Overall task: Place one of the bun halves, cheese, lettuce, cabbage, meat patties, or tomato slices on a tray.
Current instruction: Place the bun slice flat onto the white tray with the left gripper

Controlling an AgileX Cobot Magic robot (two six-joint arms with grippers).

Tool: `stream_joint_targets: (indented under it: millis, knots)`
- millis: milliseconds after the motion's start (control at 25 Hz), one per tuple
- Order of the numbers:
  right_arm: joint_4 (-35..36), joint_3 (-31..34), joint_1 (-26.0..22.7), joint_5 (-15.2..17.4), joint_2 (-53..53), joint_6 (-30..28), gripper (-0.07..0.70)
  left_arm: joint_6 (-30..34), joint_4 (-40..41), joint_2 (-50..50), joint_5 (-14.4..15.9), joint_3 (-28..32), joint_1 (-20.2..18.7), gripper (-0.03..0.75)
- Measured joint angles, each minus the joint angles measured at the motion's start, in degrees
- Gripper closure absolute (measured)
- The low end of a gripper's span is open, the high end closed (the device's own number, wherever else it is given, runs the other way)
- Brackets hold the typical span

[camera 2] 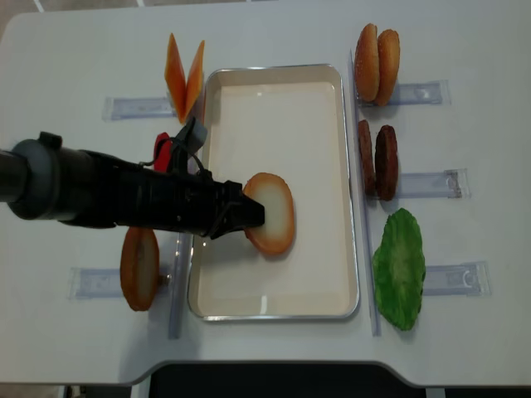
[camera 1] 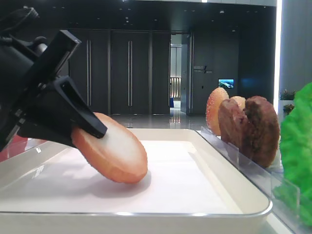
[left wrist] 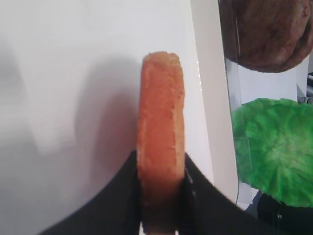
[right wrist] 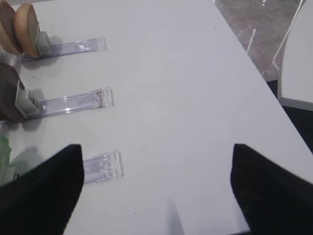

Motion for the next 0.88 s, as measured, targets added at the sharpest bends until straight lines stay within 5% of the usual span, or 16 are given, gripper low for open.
stream_joint_targets:
  millis: [720,880]
  knots:
    - [0.0,0.0,0.0,0.0,0.0,0.0,0.05,0.49,-2.29,2.79,1.26,-0.29,0.07,0.577]
    - [0.0,0.0,0.0,0.0,0.0,0.0,0.05,-0.13,-0.56,2.79,1.51,-0.29,0.07,0.514]
